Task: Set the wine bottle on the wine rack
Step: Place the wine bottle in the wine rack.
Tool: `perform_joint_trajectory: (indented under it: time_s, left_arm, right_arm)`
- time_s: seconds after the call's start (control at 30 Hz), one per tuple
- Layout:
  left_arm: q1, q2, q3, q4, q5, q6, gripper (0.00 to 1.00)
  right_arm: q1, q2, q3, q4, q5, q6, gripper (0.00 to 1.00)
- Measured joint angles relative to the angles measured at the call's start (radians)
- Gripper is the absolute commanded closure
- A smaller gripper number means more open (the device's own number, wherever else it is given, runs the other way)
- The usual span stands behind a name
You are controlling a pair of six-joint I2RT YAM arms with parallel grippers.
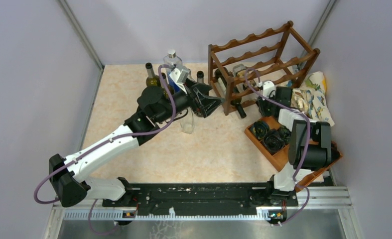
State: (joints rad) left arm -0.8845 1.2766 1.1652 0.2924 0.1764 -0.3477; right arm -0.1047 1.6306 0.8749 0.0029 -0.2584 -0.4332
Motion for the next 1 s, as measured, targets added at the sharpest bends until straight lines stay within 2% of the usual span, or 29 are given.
perform_joint_trajectory:
  time_s: [0.7, 0.87, 1.0]
  left_arm:
    - [0.000, 0.016, 0.000, 0.000, 0.013, 0.001, 0.06]
    - [0.000, 0.016, 0.000, 0.000, 0.013, 0.000, 0.06]
    - [0.000, 0.016, 0.000, 0.000, 0.013, 0.000, 0.06]
  right_arm:
    - [0.023, 0.042, 0.038, -0.017, 0.024, 0.026, 0.98]
    - [0.024, 0.042, 0.038, -0.012, 0.020, 0.037, 0.90]
    - [0.024, 0.042, 0.037, -0.011, 0.012, 0.042, 0.71]
